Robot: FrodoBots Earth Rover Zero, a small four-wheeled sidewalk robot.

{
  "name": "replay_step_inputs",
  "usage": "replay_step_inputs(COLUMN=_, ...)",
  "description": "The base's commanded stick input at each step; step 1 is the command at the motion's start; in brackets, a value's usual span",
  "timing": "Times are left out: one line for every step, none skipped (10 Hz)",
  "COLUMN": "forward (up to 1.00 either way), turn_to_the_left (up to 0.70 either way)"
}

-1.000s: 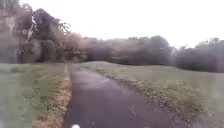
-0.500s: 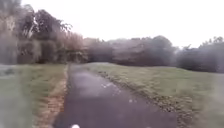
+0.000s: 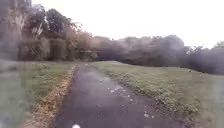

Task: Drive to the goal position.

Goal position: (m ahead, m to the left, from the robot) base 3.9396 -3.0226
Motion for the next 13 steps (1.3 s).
replay_step_inputs(forward=0.85, turn_to_the_left=0.0)
replay_step_inputs(forward=0.85, turn_to_the_left=0.0)
replay_step_inputs(forward=0.85, turn_to_the_left=0.0)
replay_step_inputs(forward=0.85, turn_to_the_left=0.0)
replay_step_inputs(forward=0.85, turn_to_the_left=0.0)
replay_step_inputs(forward=0.85, turn_to_the_left=0.0)
replay_step_inputs(forward=0.85, turn_to_the_left=0.0)
replay_step_inputs(forward=0.85, turn_to_the_left=0.0)
replay_step_inputs(forward=0.85, turn_to_the_left=0.02)
replay_step_inputs(forward=0.85, turn_to_the_left=0.07)
replay_step_inputs(forward=0.85, turn_to_the_left=0.17)
replay_step_inputs(forward=0.85, turn_to_the_left=0.19)
replay_step_inputs(forward=0.77, turn_to_the_left=0.0)
